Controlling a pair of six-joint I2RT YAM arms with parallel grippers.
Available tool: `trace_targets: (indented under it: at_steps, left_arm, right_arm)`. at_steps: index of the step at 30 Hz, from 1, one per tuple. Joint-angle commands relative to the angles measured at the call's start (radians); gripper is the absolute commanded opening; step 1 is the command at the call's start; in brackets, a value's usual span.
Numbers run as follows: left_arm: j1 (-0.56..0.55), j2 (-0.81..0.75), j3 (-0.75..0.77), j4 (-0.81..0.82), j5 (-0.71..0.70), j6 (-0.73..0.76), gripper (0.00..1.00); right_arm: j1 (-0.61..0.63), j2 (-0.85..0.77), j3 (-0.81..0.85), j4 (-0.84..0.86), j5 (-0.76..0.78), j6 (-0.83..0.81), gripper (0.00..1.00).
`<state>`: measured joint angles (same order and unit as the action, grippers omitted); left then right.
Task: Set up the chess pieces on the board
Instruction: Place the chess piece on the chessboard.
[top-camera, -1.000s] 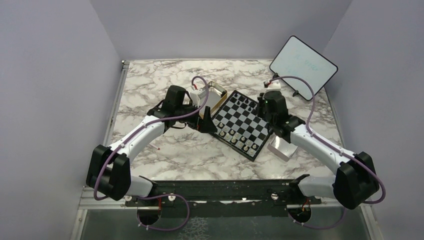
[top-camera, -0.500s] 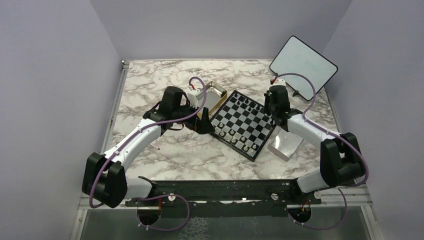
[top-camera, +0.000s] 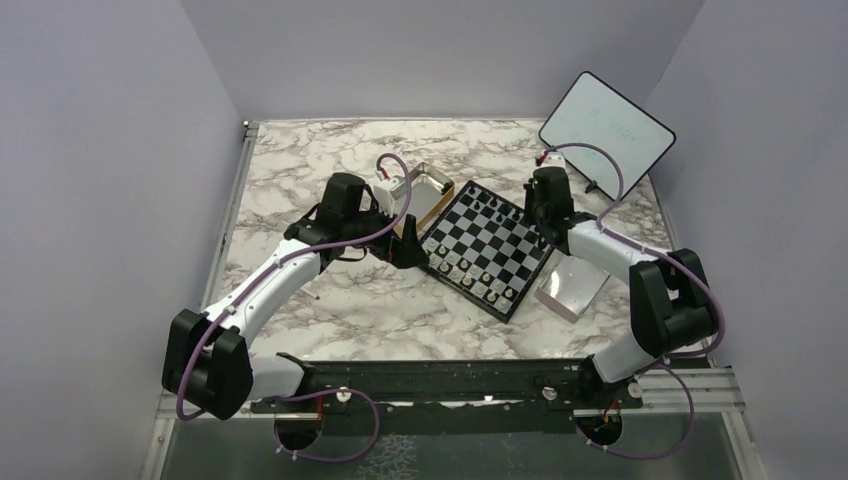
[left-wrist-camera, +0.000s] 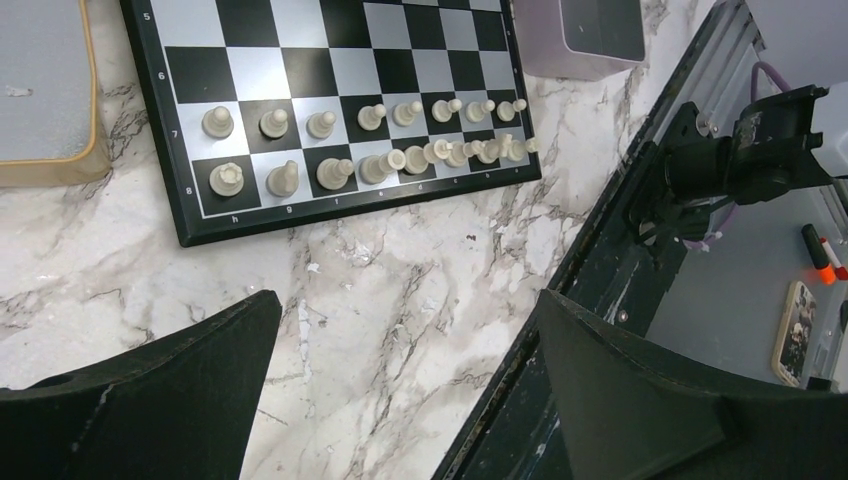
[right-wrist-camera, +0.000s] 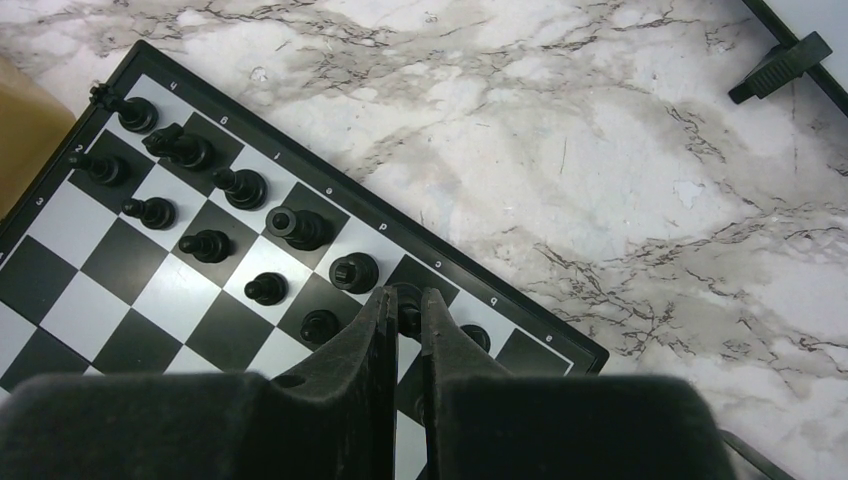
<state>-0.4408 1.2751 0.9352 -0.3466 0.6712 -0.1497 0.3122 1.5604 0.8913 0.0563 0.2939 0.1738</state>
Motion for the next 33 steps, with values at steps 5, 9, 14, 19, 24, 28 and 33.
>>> trace_targets:
  at_steps: [5,9,14,19,24,28,33]
  left_arm:
    - [-0.003,-0.043,-0.015,-0.009,-0.061,0.022,0.99]
    - [-0.004,-0.041,-0.008,-0.014,-0.063,0.024,0.99]
    - [-0.004,-0.052,-0.012,-0.015,-0.076,0.027,0.99]
    - [-0.004,-0.056,-0.012,-0.016,-0.076,0.027,0.99]
    - [-0.004,-0.062,-0.012,-0.016,-0.074,0.026,0.99]
    - [-0.004,-0.065,-0.011,-0.016,-0.076,0.027,0.99]
    - [-0.004,-0.066,-0.012,-0.016,-0.075,0.024,0.99]
  right_arm:
    - [-0.008,0.044,0.027,0.033,-0.017,-0.001,0.07]
    - [-0.009,0.054,0.031,0.031,-0.015,0.002,0.07]
    - [-0.01,0.071,0.048,0.001,-0.023,0.009,0.07]
    - [-0.01,0.094,0.044,-0.004,-0.018,0.003,0.08]
    - [-0.01,0.105,0.04,0.002,0.002,-0.006,0.08]
    - [-0.01,0.112,0.031,0.023,0.014,-0.016,0.08]
    - [-0.01,0.128,0.046,0.009,0.016,-0.023,0.08]
